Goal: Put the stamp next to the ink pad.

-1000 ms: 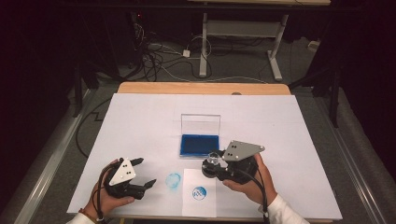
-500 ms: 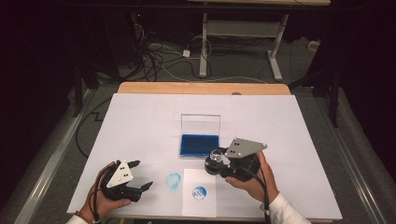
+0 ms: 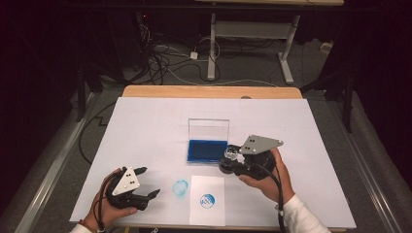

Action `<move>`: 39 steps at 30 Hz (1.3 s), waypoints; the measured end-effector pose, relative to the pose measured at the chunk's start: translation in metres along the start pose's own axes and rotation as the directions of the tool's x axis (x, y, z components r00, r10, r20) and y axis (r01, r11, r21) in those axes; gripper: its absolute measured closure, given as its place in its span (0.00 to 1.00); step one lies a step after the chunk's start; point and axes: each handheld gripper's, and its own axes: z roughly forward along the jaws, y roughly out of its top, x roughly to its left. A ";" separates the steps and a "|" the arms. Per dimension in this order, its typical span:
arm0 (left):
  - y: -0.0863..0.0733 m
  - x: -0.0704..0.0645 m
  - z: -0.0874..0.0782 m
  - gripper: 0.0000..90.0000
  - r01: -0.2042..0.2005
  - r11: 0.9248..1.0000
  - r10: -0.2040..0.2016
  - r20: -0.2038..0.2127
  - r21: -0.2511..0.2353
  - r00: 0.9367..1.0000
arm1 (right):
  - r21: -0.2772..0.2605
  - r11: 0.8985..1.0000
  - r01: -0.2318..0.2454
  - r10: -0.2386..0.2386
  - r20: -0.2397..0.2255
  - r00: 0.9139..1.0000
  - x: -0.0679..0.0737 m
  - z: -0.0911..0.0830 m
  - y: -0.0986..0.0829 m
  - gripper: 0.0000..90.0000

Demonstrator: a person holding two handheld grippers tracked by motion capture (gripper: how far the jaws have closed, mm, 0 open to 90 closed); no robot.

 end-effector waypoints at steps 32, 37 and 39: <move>0.001 0.001 0.001 0.18 0.004 1.000 -0.004 -0.001 0.004 1.000 | 0.084 0.990 -0.113 0.101 0.142 0.985 -0.065 0.037 -0.017 0.63; 0.001 0.001 0.001 0.18 0.003 1.000 -0.003 -0.002 0.005 1.000 | 0.108 0.985 -0.133 0.113 0.174 0.978 -0.071 0.046 -0.026 0.63; 0.001 0.001 0.002 0.18 0.004 1.000 -0.004 -0.001 0.006 1.000 | 0.120 0.982 -0.144 0.122 0.174 0.977 -0.073 0.049 -0.030 0.63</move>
